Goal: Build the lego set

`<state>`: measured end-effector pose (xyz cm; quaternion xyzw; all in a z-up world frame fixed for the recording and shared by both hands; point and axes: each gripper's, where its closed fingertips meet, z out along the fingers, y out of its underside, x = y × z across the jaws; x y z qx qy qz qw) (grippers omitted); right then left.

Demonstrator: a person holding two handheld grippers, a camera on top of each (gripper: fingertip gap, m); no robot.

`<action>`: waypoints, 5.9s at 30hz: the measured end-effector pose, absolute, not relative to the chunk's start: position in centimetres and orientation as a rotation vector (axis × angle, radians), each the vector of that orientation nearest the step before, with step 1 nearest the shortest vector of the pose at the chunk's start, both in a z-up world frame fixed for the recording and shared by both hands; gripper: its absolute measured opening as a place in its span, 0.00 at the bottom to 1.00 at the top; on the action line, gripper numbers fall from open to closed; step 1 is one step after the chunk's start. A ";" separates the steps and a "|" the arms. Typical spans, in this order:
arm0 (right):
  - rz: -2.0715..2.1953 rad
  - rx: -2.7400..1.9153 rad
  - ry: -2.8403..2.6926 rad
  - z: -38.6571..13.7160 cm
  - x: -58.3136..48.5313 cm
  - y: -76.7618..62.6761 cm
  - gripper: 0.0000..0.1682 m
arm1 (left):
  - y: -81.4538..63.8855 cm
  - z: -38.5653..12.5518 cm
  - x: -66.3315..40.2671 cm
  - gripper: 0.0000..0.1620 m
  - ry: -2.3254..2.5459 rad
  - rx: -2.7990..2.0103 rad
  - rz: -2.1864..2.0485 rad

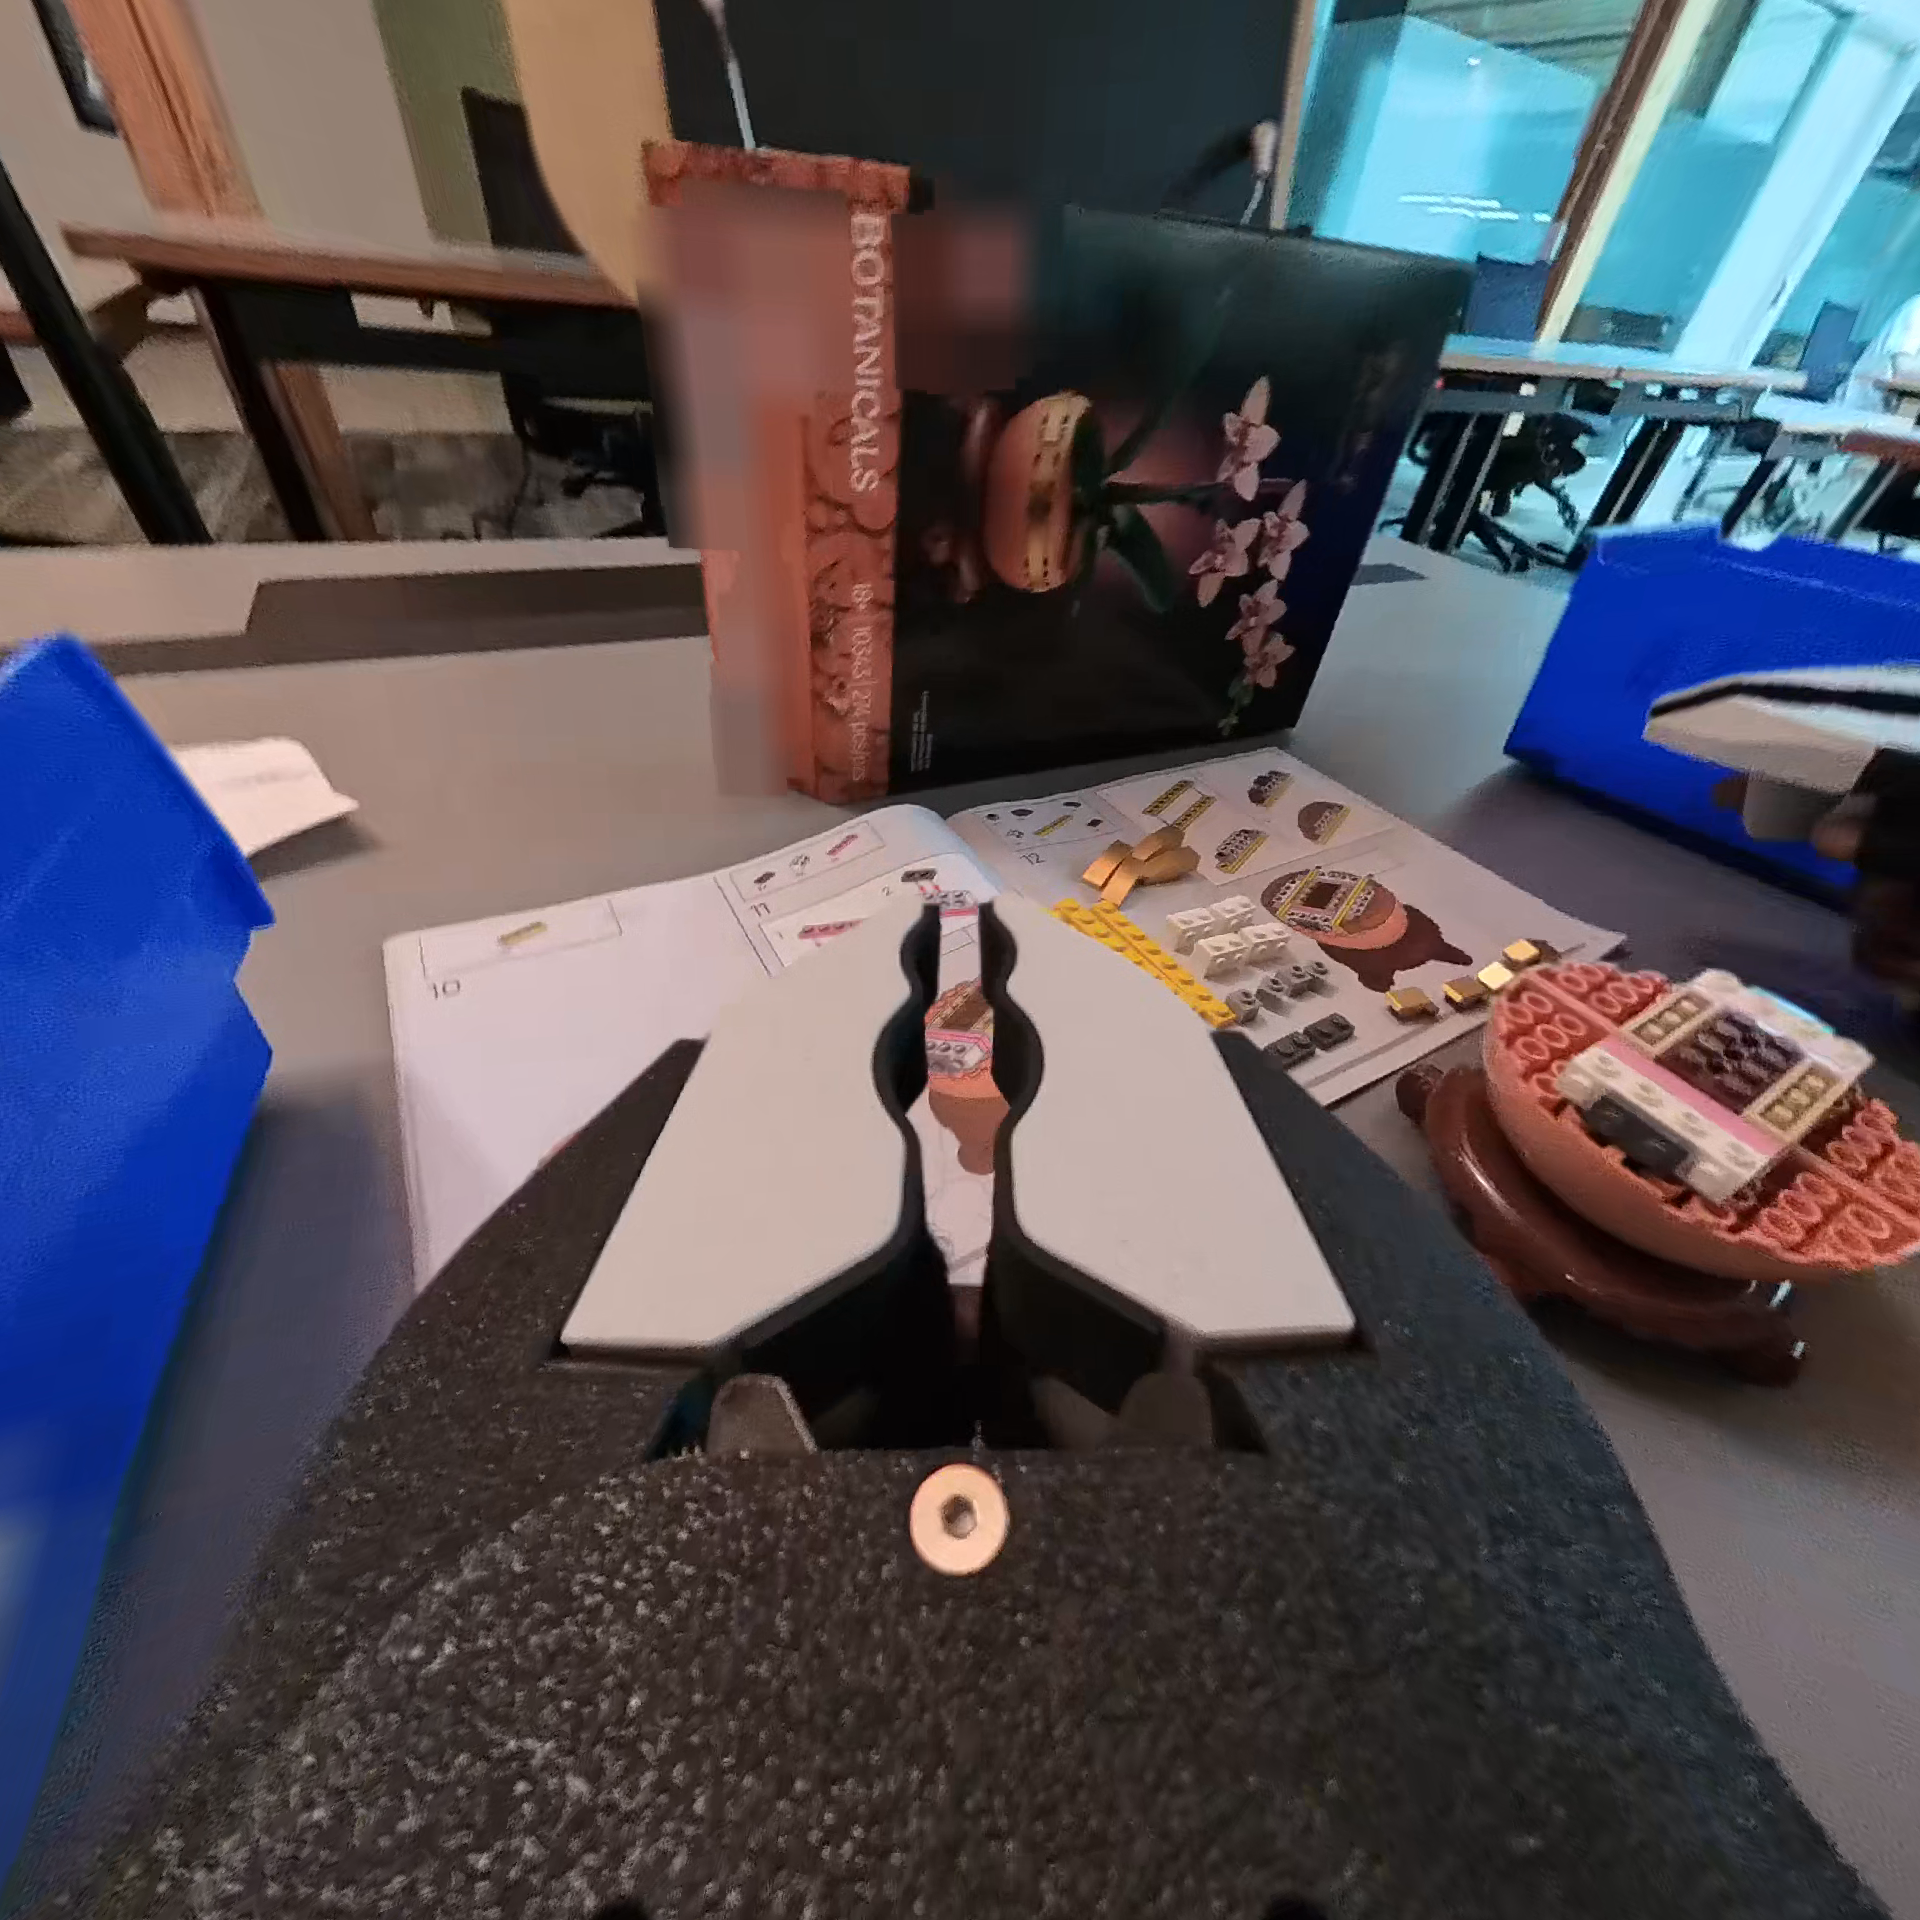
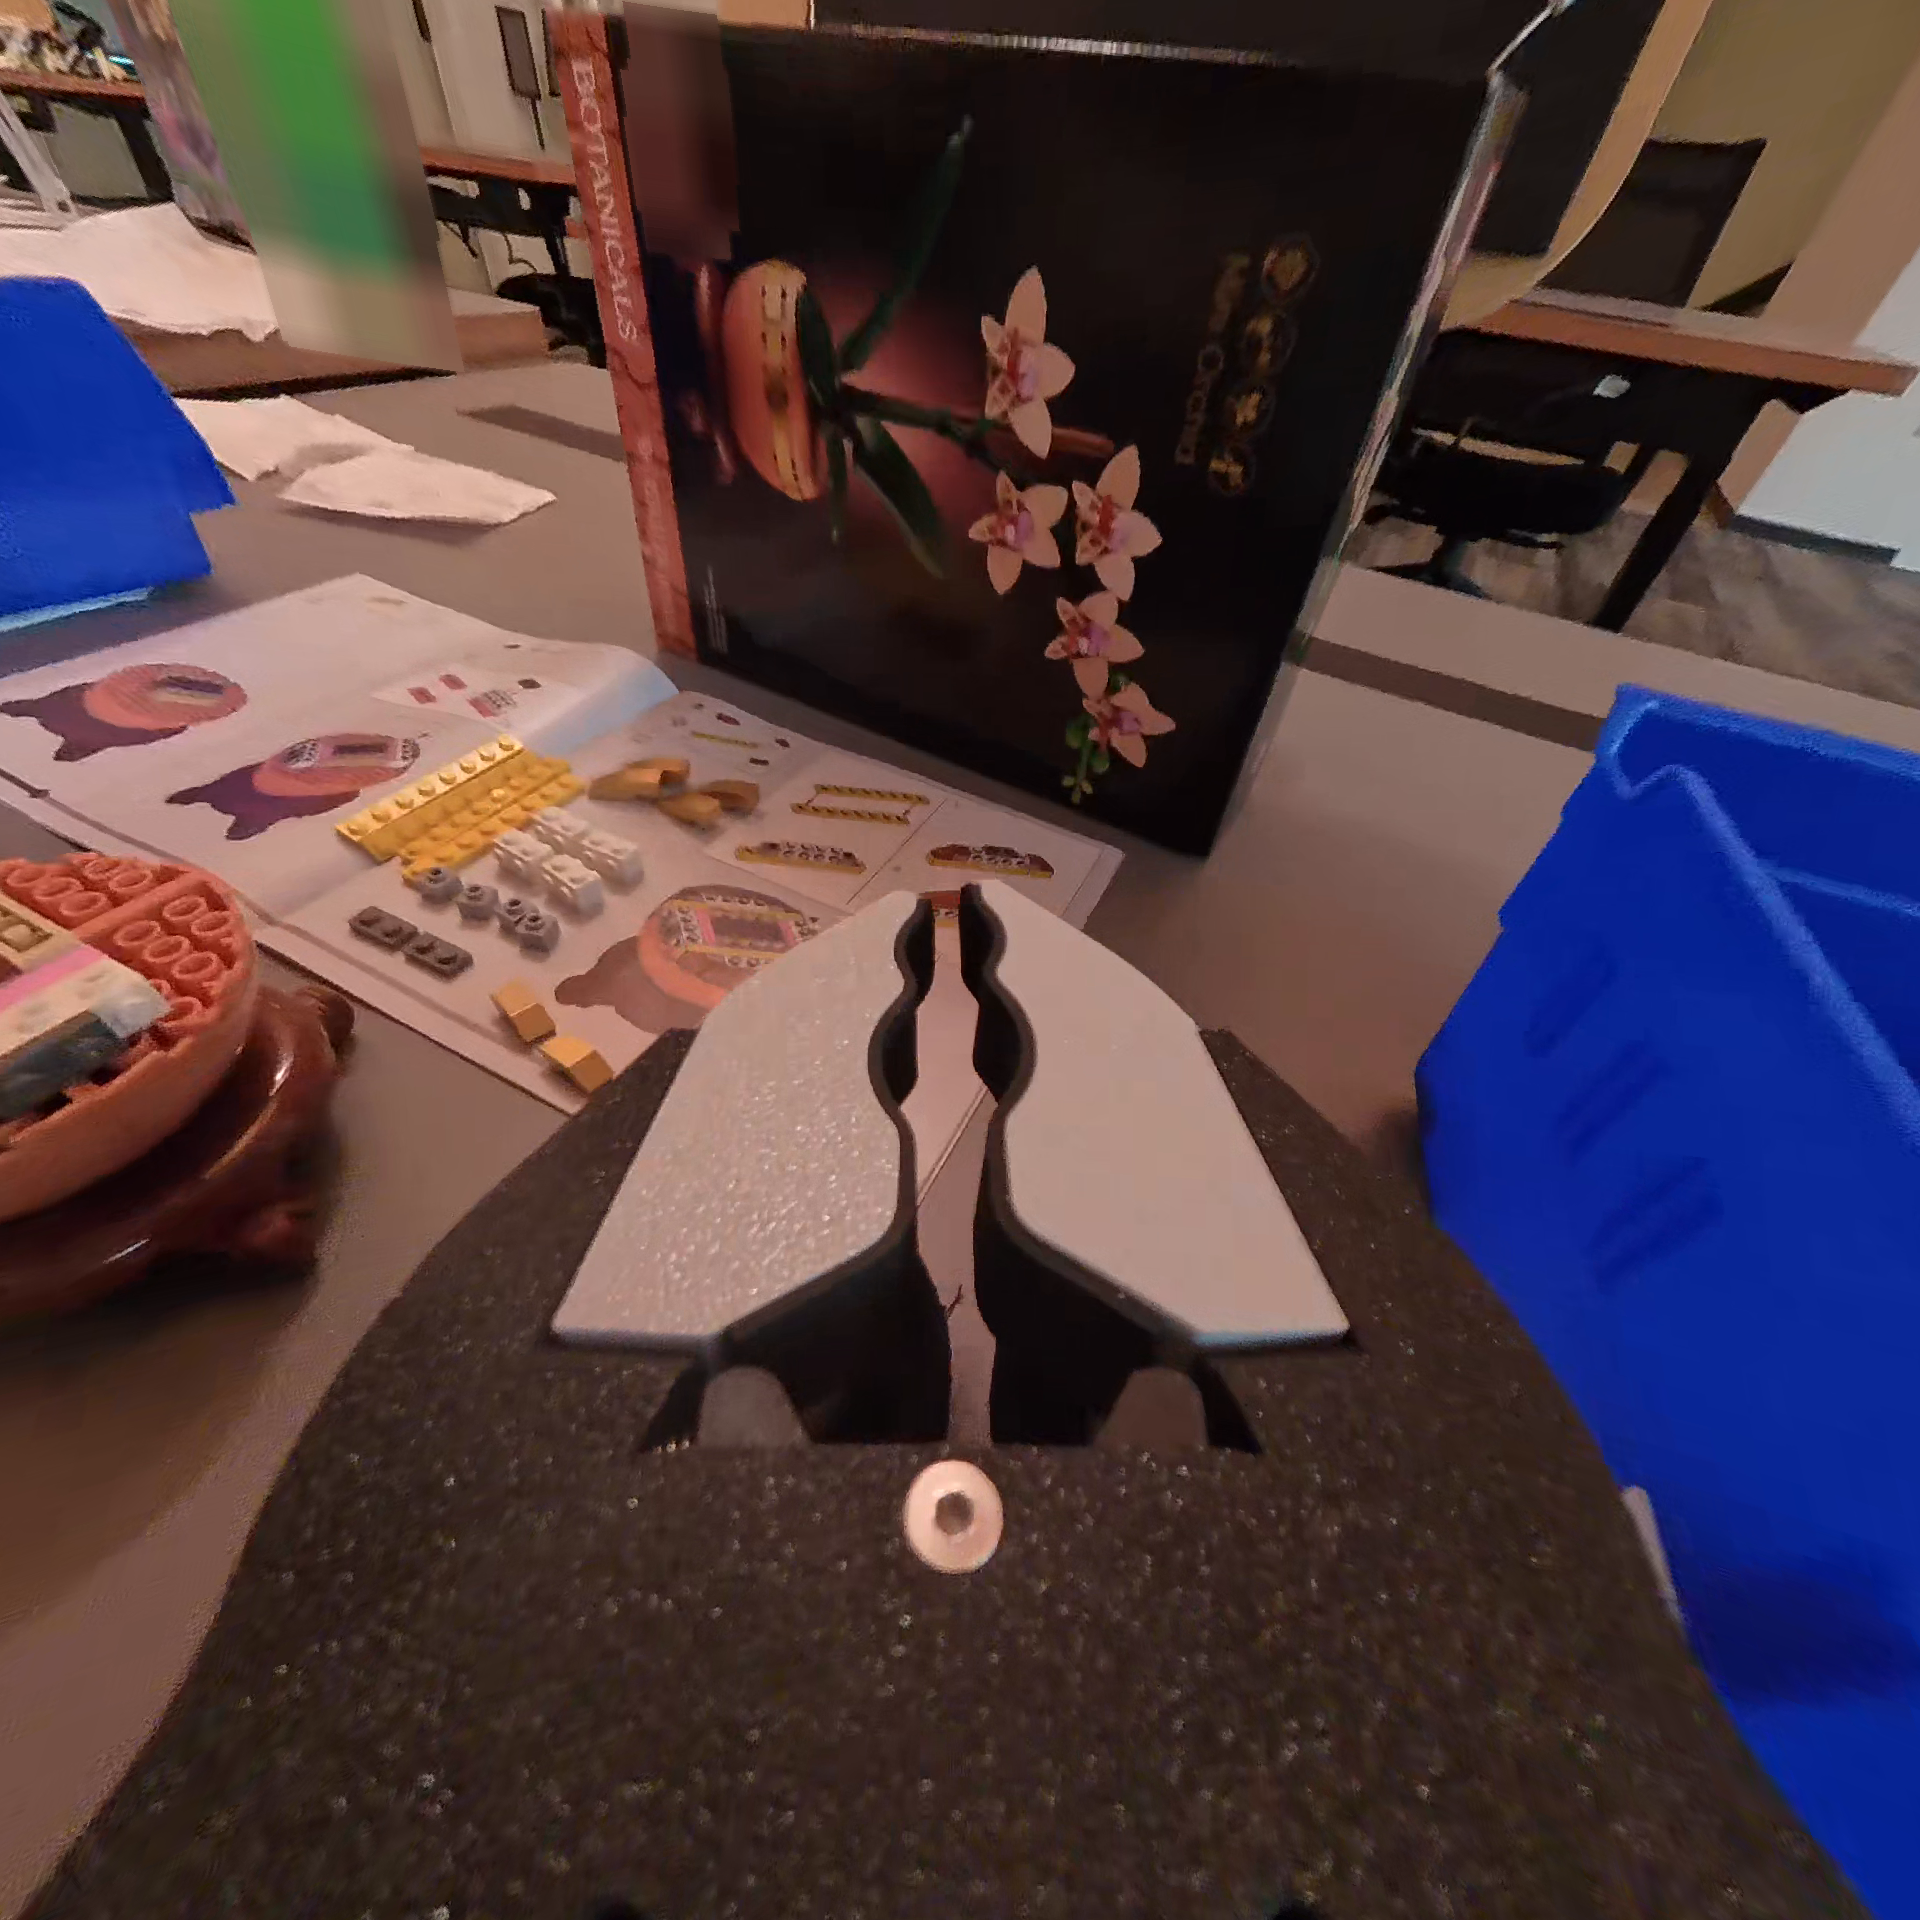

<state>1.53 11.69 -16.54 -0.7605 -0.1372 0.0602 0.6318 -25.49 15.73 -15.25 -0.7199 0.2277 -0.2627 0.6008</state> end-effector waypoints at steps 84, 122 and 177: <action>0.318 -1.870 -0.589 -19.1 -2.0 11.6 0.07 | 14.0 -18.0 -22.3 0.14 0.843 -1.740 -0.566; 0.623 -1.978 -1.074 -18.7 -8.8 14.5 0.43 | 12.8 -18.4 -21.1 0.21 0.972 -1.732 -0.657; 0.356 -2.227 -1.548 -17.6 -8.1 10.4 0.38 | 13.3 -16.8 -22.3 0.21 0.817 -1.691 -0.816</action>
